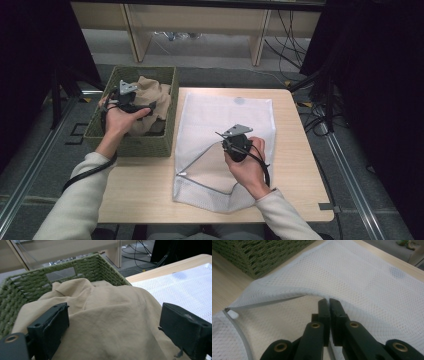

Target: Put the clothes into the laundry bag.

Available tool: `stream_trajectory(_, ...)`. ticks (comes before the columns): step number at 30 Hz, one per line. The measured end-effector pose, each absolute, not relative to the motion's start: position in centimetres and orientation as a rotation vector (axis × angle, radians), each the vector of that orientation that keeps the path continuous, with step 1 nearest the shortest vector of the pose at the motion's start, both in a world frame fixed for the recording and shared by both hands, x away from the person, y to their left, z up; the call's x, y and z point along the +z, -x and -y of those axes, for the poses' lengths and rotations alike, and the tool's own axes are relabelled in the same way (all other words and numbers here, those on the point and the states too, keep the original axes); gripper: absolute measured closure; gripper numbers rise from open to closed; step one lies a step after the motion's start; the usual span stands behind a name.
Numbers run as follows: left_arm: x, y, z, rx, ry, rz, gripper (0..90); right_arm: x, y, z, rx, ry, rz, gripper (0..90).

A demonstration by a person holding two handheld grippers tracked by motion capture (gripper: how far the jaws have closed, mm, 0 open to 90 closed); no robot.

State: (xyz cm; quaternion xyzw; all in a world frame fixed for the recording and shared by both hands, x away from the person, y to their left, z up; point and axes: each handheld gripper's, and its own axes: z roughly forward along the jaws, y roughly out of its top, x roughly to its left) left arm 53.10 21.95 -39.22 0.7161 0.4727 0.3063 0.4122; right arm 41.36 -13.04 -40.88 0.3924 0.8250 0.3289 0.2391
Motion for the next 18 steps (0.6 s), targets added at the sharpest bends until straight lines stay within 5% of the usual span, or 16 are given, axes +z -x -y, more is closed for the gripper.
stream_trajectory(18,-43.7,-57.7,-22.2,0.715,-1.969,-1.357,1.5,-41.1,-41.4,13.1,0.895,-1.084,-2.276,89.1)
